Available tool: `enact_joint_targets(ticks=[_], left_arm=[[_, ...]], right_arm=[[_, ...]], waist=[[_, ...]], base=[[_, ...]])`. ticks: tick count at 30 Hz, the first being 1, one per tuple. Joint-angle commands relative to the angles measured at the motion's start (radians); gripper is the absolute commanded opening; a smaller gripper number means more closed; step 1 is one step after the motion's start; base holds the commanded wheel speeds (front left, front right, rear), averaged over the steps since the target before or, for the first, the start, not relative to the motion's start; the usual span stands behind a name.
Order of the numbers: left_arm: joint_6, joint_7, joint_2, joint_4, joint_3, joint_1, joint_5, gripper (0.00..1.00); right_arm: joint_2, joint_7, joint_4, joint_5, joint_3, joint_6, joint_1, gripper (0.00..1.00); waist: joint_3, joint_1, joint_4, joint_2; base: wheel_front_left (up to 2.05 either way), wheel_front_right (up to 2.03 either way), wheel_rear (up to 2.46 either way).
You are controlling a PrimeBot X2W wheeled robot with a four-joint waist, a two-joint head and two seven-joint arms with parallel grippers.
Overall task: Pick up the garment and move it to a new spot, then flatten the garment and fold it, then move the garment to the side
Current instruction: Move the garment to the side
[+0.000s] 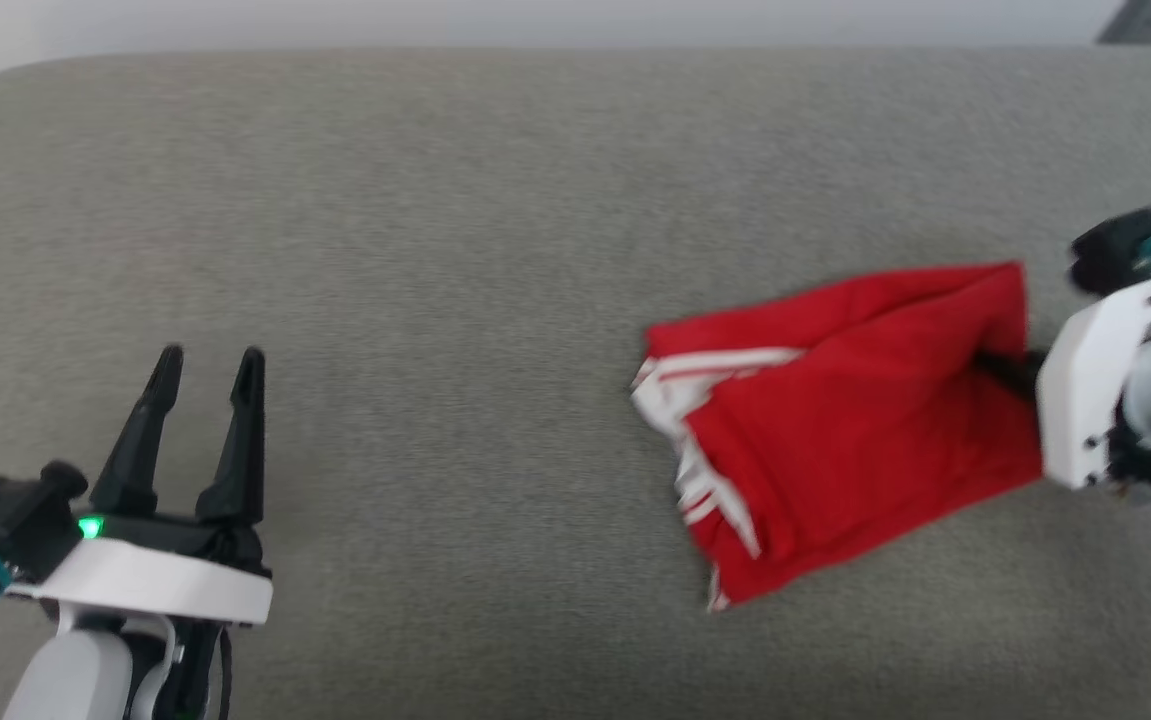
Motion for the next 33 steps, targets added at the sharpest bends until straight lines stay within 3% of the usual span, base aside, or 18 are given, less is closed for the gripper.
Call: enact_joint_targets(ticks=[1,10,23,33], left_arm=[[-0.003,-0.005,0.006,-0.003,-0.006,-0.023,0.008,1.0],[-0.003,-0.004,0.05,-0.006,-0.103,-0.137,0.018,1.0],[-0.003,-0.005,0.102,0.002,-0.28,-0.301,0.013,1.0],[-0.003,-0.004,0.114,0.017,-0.422,-0.419,0.004,1.0]], right_arm=[[-0.008,-0.01,-0.004,-0.01,-0.013,0.0,-0.017,0.0],[-0.055,-0.05,0.028,-0.066,-0.093,0.0,-0.091,0.0],[-0.06,-0.215,0.147,-0.2,-0.15,0.0,-0.201,0.0],[-0.077,-0.348,0.281,-0.339,-0.183,0.0,-0.286,0.0]], waist=[[0.023,0.0,-0.031,0.0],[0.08,0.0,-0.132,0.0],[0.148,0.0,-0.272,0.0],[0.194,0.0,-0.308,0.0]], base=[[0.0,0.0,0.0],[0.0,0.0,0.0],[0.0,0.0,0.0],[0.0,0.0,0.0]])
